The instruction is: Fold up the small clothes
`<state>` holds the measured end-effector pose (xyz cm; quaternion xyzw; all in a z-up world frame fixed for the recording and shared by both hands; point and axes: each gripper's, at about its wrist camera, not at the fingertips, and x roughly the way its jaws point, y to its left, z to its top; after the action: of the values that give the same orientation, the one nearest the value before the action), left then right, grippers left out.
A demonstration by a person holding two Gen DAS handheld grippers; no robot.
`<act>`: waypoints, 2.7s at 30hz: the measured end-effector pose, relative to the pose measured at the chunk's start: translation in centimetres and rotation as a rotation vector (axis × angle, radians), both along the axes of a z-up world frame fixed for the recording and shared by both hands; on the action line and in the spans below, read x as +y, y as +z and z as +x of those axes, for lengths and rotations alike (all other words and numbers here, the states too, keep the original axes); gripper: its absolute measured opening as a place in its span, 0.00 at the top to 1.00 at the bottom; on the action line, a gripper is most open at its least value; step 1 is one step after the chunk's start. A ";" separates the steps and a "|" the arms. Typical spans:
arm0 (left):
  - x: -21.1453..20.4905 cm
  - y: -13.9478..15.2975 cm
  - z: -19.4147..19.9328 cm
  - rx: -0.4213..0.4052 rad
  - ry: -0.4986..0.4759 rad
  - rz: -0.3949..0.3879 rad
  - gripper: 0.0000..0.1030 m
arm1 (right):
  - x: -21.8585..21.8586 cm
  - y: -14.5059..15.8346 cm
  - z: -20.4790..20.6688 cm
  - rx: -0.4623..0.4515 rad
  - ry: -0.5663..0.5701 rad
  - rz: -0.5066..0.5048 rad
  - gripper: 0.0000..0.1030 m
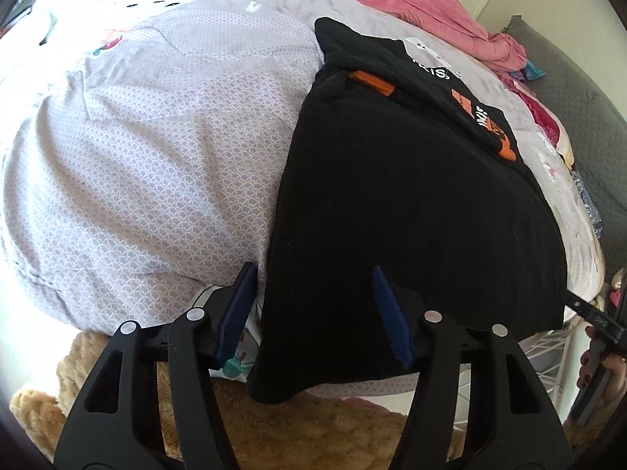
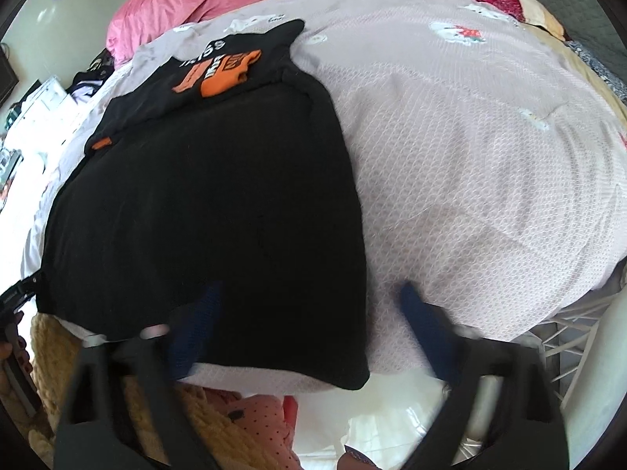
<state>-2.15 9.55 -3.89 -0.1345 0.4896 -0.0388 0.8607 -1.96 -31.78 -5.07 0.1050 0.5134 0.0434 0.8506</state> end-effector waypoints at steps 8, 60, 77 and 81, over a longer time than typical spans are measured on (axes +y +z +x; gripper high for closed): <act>0.6 0.0 -0.8 0.008 0.008 -0.036 0.49 | -0.5 0.6 -0.6 -0.018 0.007 0.018 0.92; 2.8 12.2 5.6 -0.274 0.032 -0.187 0.98 | -5.6 11.2 4.9 -0.456 -0.094 0.395 0.94; 2.1 12.3 13.5 -0.251 0.048 -0.108 0.97 | -5.1 11.7 13.1 -0.509 -0.061 0.337 0.94; 1.9 11.9 15.0 -0.238 0.041 -0.084 0.97 | -4.9 11.2 14.8 -0.499 -0.069 0.335 0.94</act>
<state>12.82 11.46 8.02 -0.1751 0.3792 -0.0573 0.9068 12.88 -36.65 6.14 0.2475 0.2703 0.1229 0.9223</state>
